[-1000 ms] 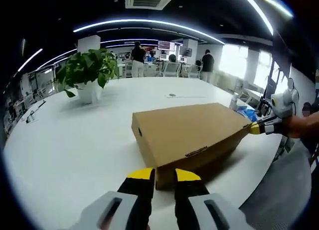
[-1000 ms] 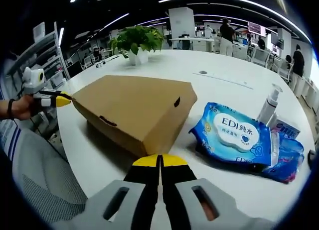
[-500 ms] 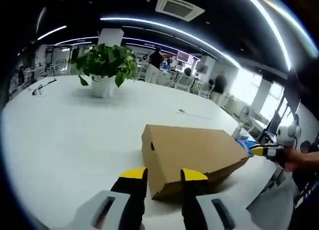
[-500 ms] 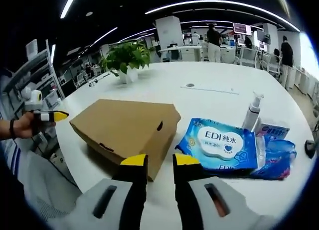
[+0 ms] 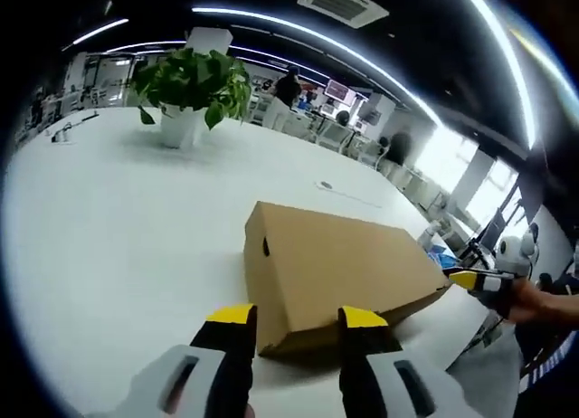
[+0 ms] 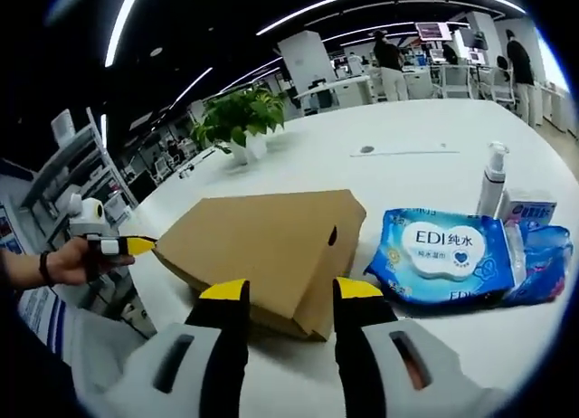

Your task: Operate the shoe box by opening the lid, removing the specified soft item, and placing it in the target area until the item is outside and the box remains undamaged.

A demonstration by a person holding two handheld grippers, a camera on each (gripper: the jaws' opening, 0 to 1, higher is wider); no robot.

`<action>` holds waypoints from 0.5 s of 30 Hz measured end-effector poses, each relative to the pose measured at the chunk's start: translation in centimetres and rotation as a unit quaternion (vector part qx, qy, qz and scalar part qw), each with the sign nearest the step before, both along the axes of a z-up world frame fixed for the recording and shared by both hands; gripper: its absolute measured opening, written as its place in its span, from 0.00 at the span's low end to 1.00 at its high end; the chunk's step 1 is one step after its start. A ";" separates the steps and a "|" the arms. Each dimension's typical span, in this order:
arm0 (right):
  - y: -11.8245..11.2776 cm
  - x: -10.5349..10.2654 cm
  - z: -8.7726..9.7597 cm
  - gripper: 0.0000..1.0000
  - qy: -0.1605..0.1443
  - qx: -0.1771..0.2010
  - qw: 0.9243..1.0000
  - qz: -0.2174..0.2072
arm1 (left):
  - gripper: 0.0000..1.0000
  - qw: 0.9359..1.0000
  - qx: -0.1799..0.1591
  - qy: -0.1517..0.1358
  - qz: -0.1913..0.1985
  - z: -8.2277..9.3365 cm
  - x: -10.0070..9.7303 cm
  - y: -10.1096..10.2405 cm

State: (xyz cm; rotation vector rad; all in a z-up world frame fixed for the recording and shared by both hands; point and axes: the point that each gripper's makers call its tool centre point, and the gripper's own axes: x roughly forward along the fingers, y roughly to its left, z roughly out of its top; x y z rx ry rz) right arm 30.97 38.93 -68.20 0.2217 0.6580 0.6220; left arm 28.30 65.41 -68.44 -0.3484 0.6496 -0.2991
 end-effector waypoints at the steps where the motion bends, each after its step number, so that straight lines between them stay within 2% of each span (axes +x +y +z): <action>1: 0.1 -0.1 -0.2 0.34 0.004 0.000 1.000 0.000 | 0.35 1.000 0.000 0.002 -0.002 -0.2 0.0 -0.2; 4: 0.2 -0.3 -0.9 0.32 0.015 0.002 1.000 0.001 | 0.34 1.000 -0.003 0.007 -0.009 -0.4 0.0 -0.7; 9: 0.4 -0.7 -2.0 0.29 0.036 0.017 0.999 -0.008 | 0.32 1.000 0.012 0.019 -0.022 -1.3 0.0 -1.1; 11: 0.3 -0.7 -1.9 0.29 0.048 0.040 0.998 -0.021 | 0.32 1.000 0.003 0.021 -0.020 -1.3 0.0 -0.9; 15: 0.4 -0.7 -1.9 0.29 0.039 0.035 0.998 -0.018 | 0.32 0.999 0.002 0.025 -0.028 -1.3 0.2 -0.9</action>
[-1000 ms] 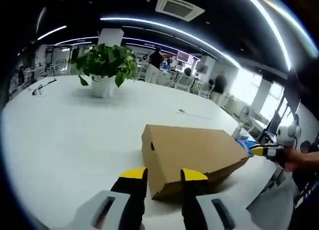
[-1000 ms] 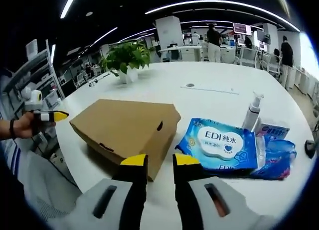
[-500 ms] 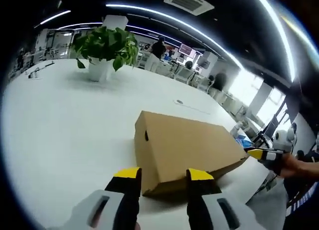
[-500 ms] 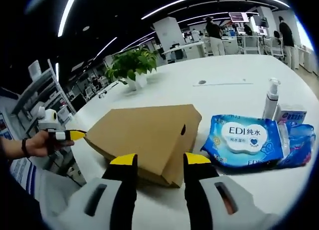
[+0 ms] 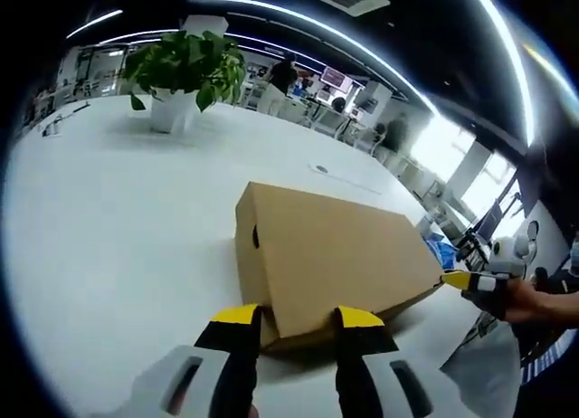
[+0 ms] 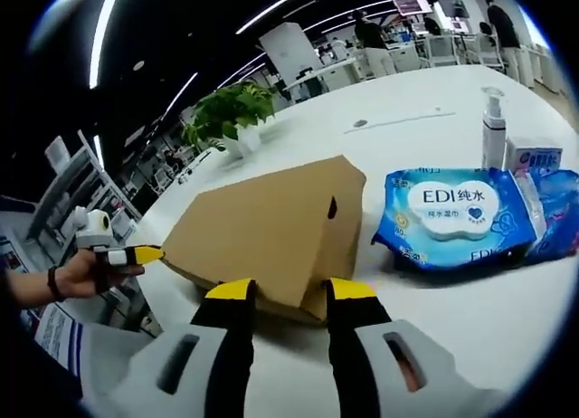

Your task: Operate the shoe box by opening the lid, removing the specified soft item, and placing it in the target area until the item is outside and the box remains undamaged.

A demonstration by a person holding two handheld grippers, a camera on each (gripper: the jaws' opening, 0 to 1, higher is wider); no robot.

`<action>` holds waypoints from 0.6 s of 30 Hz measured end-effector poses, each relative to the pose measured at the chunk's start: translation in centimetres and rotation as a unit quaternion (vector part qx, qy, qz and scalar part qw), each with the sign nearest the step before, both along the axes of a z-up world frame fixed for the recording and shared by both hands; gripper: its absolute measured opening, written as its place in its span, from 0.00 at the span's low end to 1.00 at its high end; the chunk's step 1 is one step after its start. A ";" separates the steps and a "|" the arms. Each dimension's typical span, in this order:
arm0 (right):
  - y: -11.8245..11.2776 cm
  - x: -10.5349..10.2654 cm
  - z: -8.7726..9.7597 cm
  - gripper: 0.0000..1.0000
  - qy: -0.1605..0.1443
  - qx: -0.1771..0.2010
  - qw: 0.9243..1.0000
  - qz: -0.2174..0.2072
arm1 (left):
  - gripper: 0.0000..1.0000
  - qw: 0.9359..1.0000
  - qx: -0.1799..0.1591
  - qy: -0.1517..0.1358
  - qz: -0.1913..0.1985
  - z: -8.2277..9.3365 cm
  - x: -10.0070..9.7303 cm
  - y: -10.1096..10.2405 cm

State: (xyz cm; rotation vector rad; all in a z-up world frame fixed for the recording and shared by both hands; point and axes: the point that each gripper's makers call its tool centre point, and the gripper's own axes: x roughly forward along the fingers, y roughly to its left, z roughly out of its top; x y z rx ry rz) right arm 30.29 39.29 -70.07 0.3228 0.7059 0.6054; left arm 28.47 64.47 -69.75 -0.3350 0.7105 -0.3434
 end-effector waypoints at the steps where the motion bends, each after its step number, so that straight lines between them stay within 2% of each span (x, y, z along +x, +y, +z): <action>1: 0.0 0.0 0.0 0.29 0.000 0.000 1.000 0.001 | 0.32 1.000 0.000 0.000 -0.001 0.0 0.2 0.0; 6: 0.1 1.3 0.1 0.29 -0.004 -0.015 1.000 0.002 | 0.33 1.000 0.004 -0.001 0.003 0.0 1.9 0.0; 18: -0.6 6.2 0.3 0.27 -0.008 -0.041 0.999 -0.022 | 0.32 1.000 0.004 0.003 -0.002 -0.2 7.4 -0.6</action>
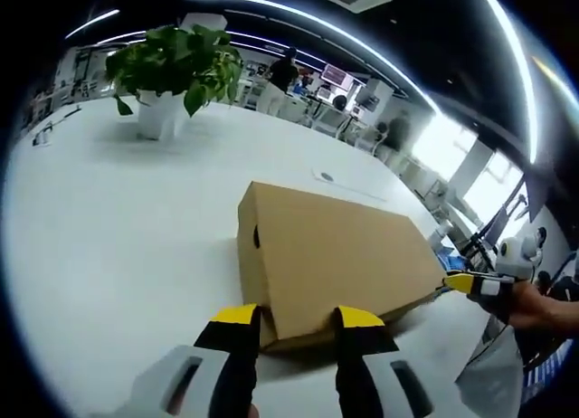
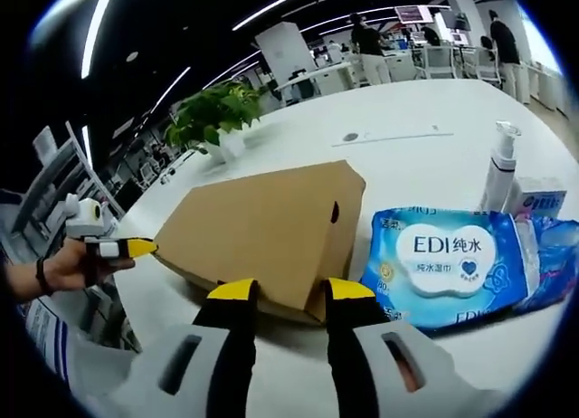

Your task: Operate the shoe box by opening the lid, removing the specified soft item, and placing it in the target area until the item is outside and the box remains undamaged.

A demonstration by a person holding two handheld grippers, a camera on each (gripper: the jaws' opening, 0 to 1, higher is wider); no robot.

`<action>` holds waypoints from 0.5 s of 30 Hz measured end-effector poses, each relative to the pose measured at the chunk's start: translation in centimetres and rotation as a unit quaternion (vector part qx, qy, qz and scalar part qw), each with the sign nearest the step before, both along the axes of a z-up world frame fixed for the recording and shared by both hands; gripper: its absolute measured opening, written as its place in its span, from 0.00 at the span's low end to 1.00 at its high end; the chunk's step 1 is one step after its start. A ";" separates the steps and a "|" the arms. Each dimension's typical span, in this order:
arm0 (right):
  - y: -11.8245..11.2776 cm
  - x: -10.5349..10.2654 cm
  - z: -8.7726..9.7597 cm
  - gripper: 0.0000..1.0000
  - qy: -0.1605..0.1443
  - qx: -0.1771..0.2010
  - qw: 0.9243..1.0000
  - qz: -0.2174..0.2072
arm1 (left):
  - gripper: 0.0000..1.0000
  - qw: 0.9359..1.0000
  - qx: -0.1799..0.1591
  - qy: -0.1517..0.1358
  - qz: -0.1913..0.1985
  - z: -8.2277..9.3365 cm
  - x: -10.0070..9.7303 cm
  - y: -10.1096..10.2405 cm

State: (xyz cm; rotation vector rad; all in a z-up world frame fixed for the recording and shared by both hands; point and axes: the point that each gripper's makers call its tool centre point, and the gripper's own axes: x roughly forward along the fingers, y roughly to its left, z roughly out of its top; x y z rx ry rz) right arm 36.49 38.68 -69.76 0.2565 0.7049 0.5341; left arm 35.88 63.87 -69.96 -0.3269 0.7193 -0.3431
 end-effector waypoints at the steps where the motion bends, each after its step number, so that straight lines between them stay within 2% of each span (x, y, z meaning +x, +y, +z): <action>1: -0.1 0.2 0.0 0.27 0.000 -0.001 1.000 -0.002 | 0.32 1.000 0.000 0.000 -0.001 0.0 0.3 -0.1; 7: -0.7 1.2 0.0 0.27 0.000 -0.003 1.000 -0.010 | 0.32 1.000 0.001 0.000 -0.009 -0.1 1.8 -0.5; 15: -0.6 1.2 0.0 0.27 -0.002 -0.002 1.000 -0.011 | 0.32 1.000 0.000 -0.001 -0.012 -0.3 1.9 -0.4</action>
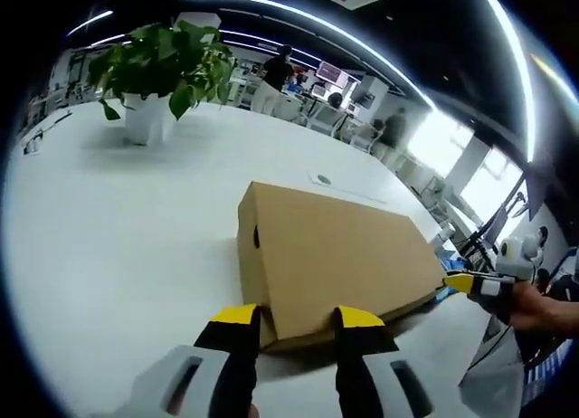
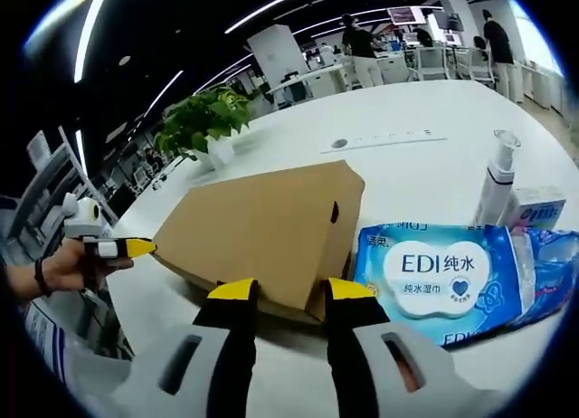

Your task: Operate the shoe box by opening the lid, removing the specified soft item, and placing it in the target area until the item is outside and the box remains undamaged.

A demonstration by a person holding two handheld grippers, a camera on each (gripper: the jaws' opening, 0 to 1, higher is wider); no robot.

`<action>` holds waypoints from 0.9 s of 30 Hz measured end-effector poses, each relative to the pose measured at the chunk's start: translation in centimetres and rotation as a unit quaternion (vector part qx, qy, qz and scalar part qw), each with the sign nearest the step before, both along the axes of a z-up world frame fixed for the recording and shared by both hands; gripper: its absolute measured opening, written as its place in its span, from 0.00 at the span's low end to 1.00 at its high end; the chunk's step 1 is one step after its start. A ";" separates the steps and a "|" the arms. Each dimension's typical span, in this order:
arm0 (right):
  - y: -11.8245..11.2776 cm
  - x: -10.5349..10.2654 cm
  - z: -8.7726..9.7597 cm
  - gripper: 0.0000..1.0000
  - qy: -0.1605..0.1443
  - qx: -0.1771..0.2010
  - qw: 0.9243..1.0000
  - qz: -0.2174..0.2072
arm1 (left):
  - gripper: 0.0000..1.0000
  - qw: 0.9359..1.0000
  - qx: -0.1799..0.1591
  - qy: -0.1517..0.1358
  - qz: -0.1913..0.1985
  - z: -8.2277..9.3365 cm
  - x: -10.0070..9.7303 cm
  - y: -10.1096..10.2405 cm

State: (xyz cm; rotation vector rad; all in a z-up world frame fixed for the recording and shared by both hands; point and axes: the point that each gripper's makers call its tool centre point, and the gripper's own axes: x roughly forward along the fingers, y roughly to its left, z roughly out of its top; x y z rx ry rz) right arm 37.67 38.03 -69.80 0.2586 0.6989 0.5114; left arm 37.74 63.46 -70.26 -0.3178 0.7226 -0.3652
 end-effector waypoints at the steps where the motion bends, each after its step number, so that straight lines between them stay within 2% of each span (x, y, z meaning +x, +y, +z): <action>1: 0.0 0.0 0.0 0.27 0.000 0.000 1.000 0.000 | 0.32 1.000 0.000 0.000 0.000 0.0 0.0 0.0; 8: 0.0 0.0 0.0 0.27 0.000 -0.001 1.000 0.002 | 0.32 1.000 0.001 0.000 0.000 -0.1 0.1 0.1; 12: 0.1 0.0 0.2 0.28 -0.021 -0.019 0.999 0.018 | 0.32 1.000 0.009 -0.003 -0.002 0.1 -0.1 0.0; 16: -0.6 -0.4 0.7 0.37 -0.028 -0.012 0.999 0.020 | 0.32 0.999 0.031 -0.013 -0.013 0.7 -0.6 0.0; 19: -2.0 -1.1 1.3 0.39 -0.039 -0.014 0.999 0.021 | 0.37 0.999 0.031 -0.025 -0.013 1.7 -1.4 0.0; 27: -9.5 -3.6 2.8 0.44 -0.058 -0.023 0.998 -0.033 | 0.46 0.996 0.058 -0.055 -0.045 3.7 -4.3 -2.2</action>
